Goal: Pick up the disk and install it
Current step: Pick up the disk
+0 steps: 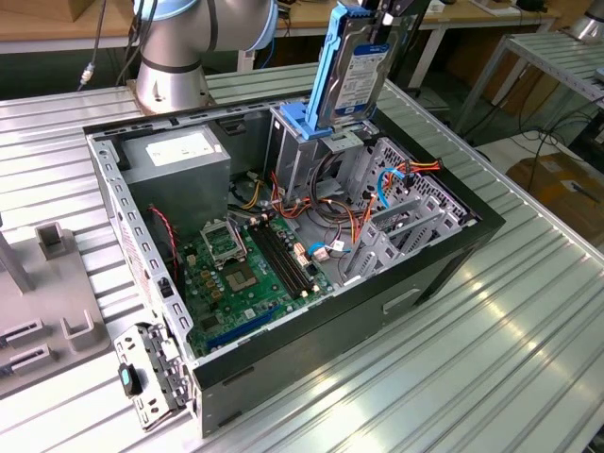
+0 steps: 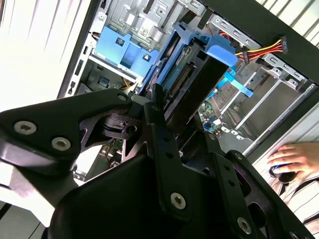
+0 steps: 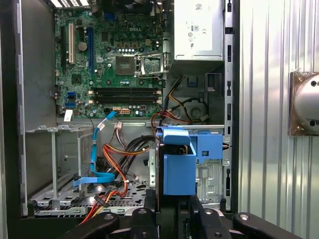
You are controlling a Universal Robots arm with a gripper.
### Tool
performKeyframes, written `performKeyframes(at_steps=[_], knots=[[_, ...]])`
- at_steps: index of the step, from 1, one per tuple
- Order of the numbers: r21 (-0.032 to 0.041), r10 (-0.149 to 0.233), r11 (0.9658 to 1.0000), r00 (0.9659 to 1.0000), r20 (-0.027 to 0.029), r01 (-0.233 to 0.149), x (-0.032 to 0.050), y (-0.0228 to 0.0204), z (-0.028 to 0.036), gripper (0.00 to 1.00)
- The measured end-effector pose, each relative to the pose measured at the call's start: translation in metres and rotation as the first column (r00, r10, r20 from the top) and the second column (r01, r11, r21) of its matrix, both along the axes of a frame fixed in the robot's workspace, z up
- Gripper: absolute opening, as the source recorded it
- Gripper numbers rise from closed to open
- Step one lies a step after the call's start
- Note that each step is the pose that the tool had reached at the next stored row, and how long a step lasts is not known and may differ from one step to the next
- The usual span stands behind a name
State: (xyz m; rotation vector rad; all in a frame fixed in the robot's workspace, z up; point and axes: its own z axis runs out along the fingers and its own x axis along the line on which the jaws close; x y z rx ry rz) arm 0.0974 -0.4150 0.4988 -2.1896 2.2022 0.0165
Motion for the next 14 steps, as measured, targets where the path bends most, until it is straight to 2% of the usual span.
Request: performKeyframes(at_steps=[8, 14], knots=[[-0.0002, 0.000, 1.0000, 1.0000, 0.0000, 0.000, 0.0002, -0.0014, 0.0002, 0.35], [-0.0005, 0.000, 1.0000, 1.0000, 0.0000, 0.000, 0.0010, -0.0103, 0.0003, 0.35]])
